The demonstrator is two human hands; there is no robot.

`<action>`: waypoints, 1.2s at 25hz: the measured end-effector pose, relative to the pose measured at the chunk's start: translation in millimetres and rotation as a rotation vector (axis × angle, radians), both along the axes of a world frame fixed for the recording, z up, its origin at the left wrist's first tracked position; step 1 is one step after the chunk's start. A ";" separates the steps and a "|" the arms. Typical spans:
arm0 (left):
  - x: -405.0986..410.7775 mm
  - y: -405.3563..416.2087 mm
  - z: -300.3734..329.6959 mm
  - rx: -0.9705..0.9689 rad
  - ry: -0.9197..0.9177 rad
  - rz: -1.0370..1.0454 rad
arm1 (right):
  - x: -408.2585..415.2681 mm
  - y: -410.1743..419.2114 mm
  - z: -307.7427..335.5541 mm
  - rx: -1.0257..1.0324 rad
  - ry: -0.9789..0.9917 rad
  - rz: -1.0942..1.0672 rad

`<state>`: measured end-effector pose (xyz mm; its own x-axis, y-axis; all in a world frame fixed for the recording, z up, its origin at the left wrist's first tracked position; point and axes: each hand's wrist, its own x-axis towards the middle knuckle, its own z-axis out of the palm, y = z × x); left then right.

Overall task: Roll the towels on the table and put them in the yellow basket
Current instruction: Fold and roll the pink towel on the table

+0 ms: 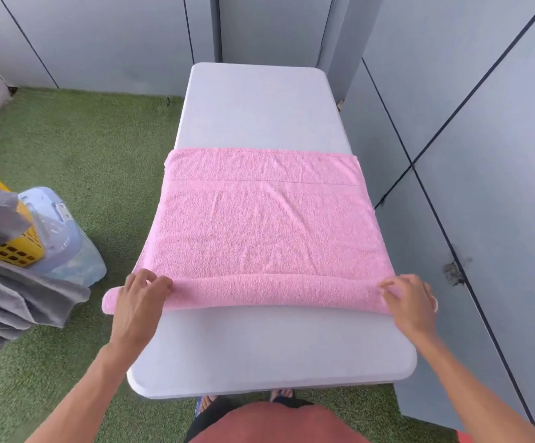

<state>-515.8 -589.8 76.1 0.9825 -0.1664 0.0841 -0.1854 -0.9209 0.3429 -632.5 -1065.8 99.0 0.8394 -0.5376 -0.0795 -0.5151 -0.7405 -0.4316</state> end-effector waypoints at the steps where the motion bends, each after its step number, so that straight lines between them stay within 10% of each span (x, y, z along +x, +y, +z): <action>1: -7.8 -3.4 -3.4 0.013 -0.044 -0.031 | -7.7 9.3 -7.7 -0.165 -0.011 0.045; 5: -27.9 2.0 -25.9 -0.023 -0.043 -0.204 | -32.1 18.3 -43.6 -0.322 0.057 0.296; 19: 20.0 15.5 -3.9 -0.101 0.535 -0.215 | -5.0 -25.3 -11.3 0.478 0.276 0.166; 24: -14.1 -10.9 -7.2 -0.025 -0.013 -0.134 | 1.2 5.5 -22.4 0.068 -0.193 0.138; 30: -16.6 -7.2 -28.4 -0.045 0.175 -0.271 | -7.1 7.5 -40.7 -0.054 0.017 0.311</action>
<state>-532.4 -597.0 47.6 0.9030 -0.4240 -0.0692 -0.3563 -0.8291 0.4308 -639.7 -1058.4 58.3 0.9631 -0.2590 -0.0734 -0.2671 -0.8853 -0.3807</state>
